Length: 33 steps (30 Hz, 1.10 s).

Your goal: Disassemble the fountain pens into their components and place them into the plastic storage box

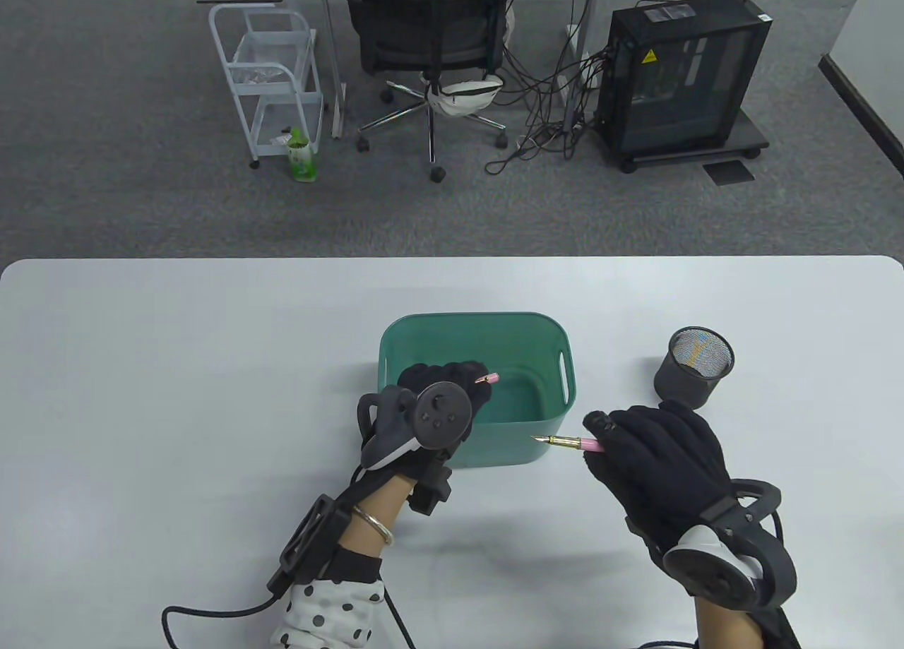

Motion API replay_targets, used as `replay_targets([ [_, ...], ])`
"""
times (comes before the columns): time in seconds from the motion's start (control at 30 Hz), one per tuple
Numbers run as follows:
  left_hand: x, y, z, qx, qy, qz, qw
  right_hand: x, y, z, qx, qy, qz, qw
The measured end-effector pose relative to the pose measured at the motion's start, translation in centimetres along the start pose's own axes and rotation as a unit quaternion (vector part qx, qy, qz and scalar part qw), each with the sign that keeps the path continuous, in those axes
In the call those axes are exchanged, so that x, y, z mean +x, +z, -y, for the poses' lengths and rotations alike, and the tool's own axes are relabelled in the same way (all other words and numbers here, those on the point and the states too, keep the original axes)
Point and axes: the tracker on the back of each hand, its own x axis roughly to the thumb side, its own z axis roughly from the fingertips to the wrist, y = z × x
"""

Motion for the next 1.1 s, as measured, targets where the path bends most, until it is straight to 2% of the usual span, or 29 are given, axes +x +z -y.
replay_targets([
  [0.3,-0.4,0.0,0.8,-0.006,-0.011,-0.005,1.0,0.0,0.0,0.0,0.001,-0.001,0.001,1.0],
  [0.6,-0.6,1.1,0.3,0.007,-0.004,0.01,1.0,0.2,0.0,-0.3,0.009,0.002,0.005,1.0],
  [0.87,0.4,3.6,-1.1,0.045,-0.016,0.055,0.997,0.4,-0.1,-0.7,0.018,0.005,0.01,1.0],
  [1.1,1.5,6.6,-2.4,0.099,-0.028,0.095,0.99,0.7,0.0,-1.2,0.028,0.01,0.017,0.999],
])
